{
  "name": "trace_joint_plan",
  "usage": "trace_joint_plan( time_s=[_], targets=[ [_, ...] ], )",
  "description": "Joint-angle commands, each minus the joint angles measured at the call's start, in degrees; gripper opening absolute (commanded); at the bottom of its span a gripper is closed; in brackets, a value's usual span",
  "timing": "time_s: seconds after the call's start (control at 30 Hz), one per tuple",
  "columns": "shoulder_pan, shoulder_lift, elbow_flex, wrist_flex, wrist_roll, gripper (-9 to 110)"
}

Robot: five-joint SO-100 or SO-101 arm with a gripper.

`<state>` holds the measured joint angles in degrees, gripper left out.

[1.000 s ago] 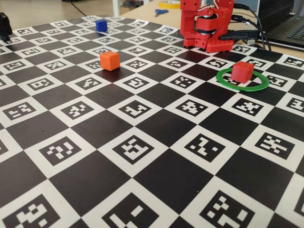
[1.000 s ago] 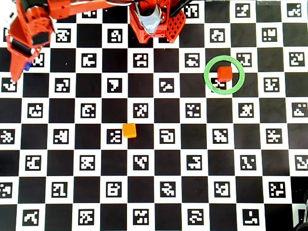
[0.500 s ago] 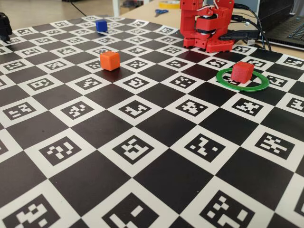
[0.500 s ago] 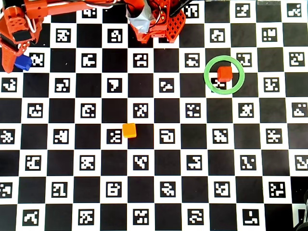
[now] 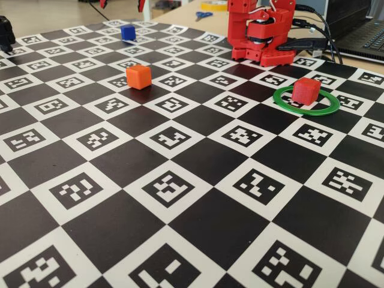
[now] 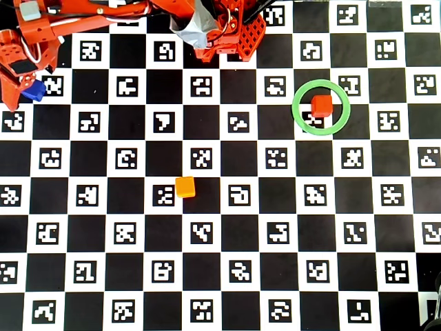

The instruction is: Grab the red cube then put it in the green circle then put the blue cube on top and finally the orange cube on top

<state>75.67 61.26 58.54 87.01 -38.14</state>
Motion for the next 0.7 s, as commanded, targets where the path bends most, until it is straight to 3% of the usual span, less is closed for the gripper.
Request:
trace_joint_plan(
  time_s=[0.0, 0.67],
  targets=[
    [1.05, 1.58, 0.44, -2.20, -1.14, 48],
    [3.52, -5.10, 0.88, -7.56, -5.80, 47]
  ],
)
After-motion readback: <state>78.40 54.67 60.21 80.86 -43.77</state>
